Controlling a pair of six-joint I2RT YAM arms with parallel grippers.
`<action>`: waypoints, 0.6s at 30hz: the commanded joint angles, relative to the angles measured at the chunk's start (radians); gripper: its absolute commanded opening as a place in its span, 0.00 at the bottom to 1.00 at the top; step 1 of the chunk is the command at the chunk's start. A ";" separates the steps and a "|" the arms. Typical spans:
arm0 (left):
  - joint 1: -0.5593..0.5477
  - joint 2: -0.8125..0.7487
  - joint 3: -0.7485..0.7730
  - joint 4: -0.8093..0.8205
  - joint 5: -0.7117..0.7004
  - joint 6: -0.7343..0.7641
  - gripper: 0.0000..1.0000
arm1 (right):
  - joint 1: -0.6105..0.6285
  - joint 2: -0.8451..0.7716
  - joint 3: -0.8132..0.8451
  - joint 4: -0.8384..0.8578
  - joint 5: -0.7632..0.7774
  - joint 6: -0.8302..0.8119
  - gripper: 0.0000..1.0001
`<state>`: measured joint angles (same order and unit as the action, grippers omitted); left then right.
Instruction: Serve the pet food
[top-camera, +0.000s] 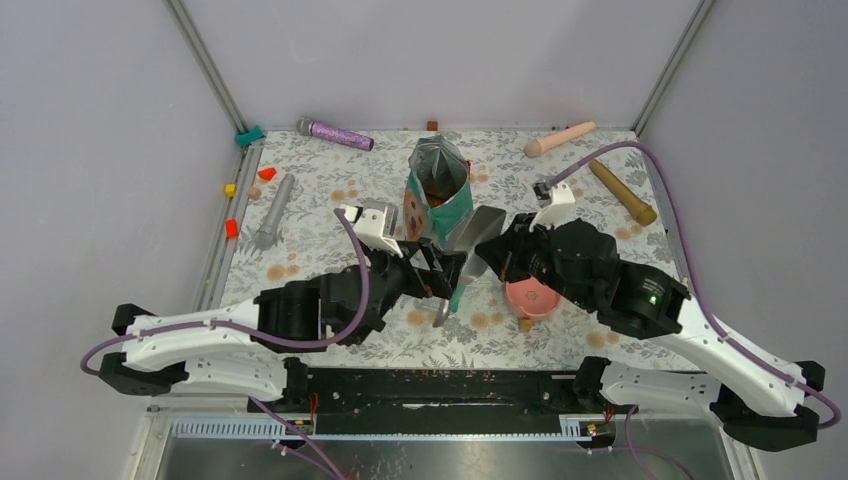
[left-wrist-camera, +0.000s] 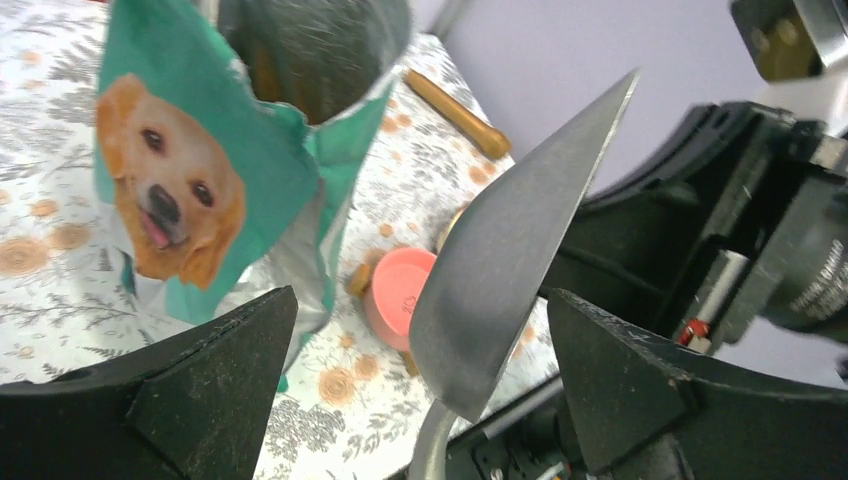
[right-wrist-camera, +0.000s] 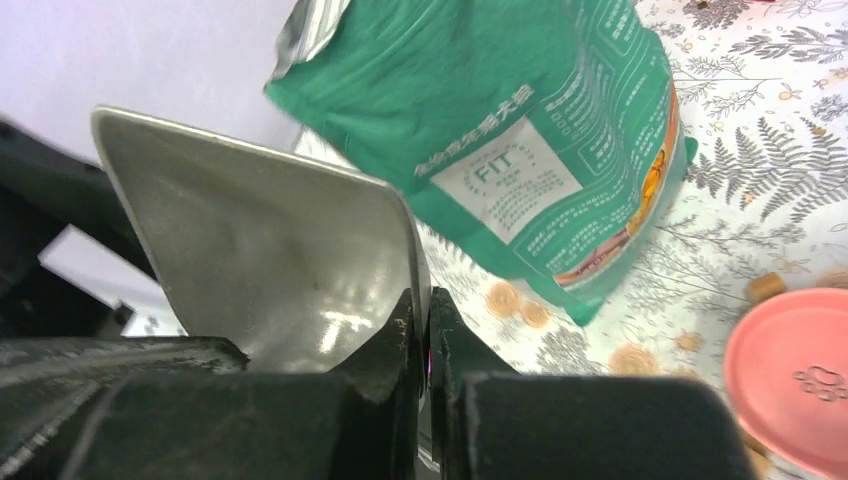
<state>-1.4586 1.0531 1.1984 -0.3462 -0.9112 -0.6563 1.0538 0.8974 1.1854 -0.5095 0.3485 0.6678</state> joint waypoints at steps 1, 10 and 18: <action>-0.002 -0.070 0.009 -0.053 0.222 0.059 0.99 | 0.006 0.019 0.108 -0.174 -0.151 -0.166 0.00; 0.035 -0.118 0.007 -0.213 0.478 -0.002 0.99 | 0.007 0.073 0.111 -0.435 -0.415 -0.443 0.00; 0.244 -0.077 -0.124 -0.143 0.854 -0.152 0.99 | 0.014 0.121 0.064 -0.433 -0.480 -0.515 0.00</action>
<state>-1.2835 0.9588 1.1324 -0.5407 -0.2977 -0.7349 1.0557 0.9958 1.2560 -0.9569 -0.0551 0.2222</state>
